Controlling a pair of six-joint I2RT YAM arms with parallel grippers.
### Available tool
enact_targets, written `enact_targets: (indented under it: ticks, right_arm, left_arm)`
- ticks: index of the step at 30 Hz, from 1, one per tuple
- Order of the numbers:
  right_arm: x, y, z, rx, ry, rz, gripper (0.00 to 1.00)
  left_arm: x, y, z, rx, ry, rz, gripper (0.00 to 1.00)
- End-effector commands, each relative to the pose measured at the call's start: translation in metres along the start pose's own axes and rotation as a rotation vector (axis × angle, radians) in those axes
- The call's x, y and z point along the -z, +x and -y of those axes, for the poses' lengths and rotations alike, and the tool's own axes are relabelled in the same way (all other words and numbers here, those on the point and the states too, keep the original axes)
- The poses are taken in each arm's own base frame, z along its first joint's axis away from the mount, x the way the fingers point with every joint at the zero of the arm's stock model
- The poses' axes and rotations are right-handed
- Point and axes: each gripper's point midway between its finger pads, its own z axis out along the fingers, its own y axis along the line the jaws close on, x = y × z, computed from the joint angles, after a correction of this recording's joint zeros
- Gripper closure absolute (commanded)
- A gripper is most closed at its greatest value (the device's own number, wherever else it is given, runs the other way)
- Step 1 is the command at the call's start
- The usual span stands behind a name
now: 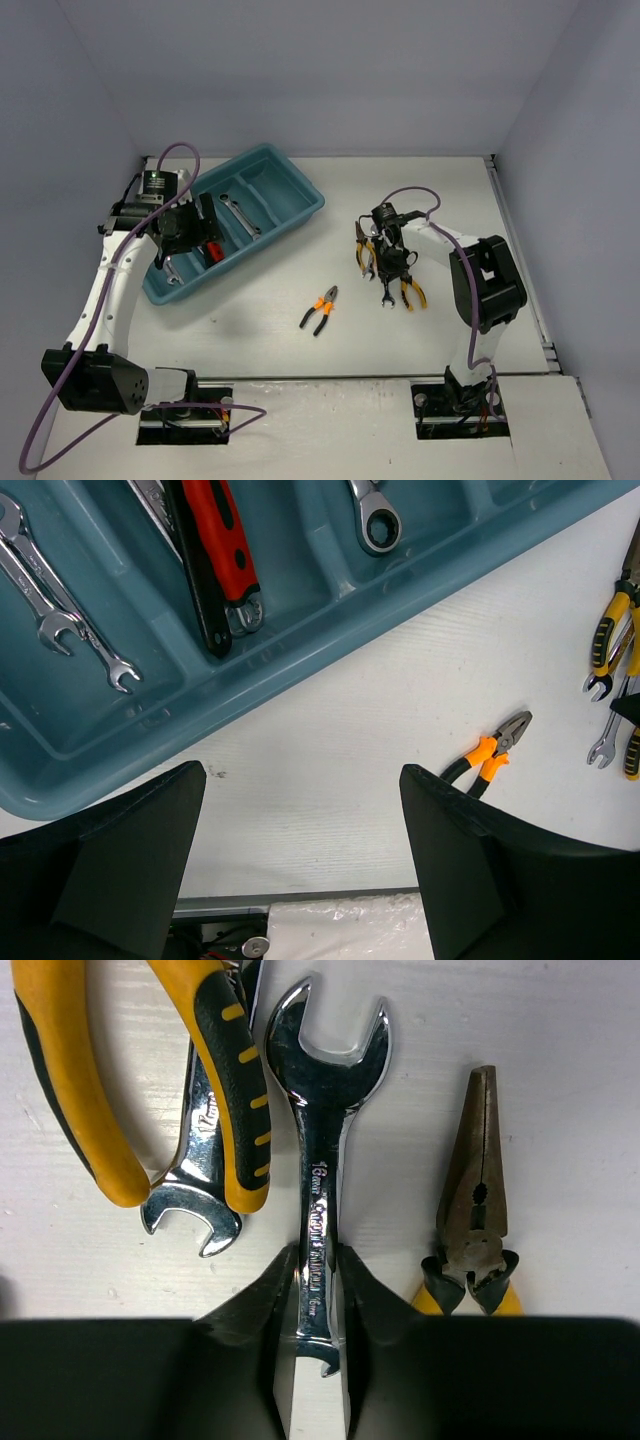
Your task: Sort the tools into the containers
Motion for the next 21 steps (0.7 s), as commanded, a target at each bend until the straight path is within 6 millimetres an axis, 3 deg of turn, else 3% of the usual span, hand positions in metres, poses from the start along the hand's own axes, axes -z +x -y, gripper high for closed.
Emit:
enact_targets:
  ticks: [1, 4, 9, 19, 21]
  right_arm:
    - [-0.027, 0.070, 0.026, 0.025, 0.094, -0.250, 1.00]
    - [-0.022, 0.064, 0.033, 0.020, 0.127, -0.208, 1.00]
    - [-0.001, 0.047, 0.035, 0.016, 0.133, -0.112, 1.00]
    - [0.045, 0.017, 0.015, 0.019, 0.019, 0.057, 1.00]
    - [0.052, 0.015, 0.001, 0.041, -0.036, 0.067, 1.00]
  left_arm:
    - [0.010, -0.015, 0.014, -0.004, 0.051, 0.069, 0.24]
    - [0.009, -0.013, 0.021, -0.009, 0.073, 0.064, 0.24]
    - [0.004, -0.006, 0.050, -0.028, 0.176, 0.051, 0.24]
    - [-0.017, 0.009, 0.123, -0.028, 0.451, 0.061, 0.24]
    - [-0.017, 0.007, 0.137, -0.017, 0.502, 0.081, 0.24]
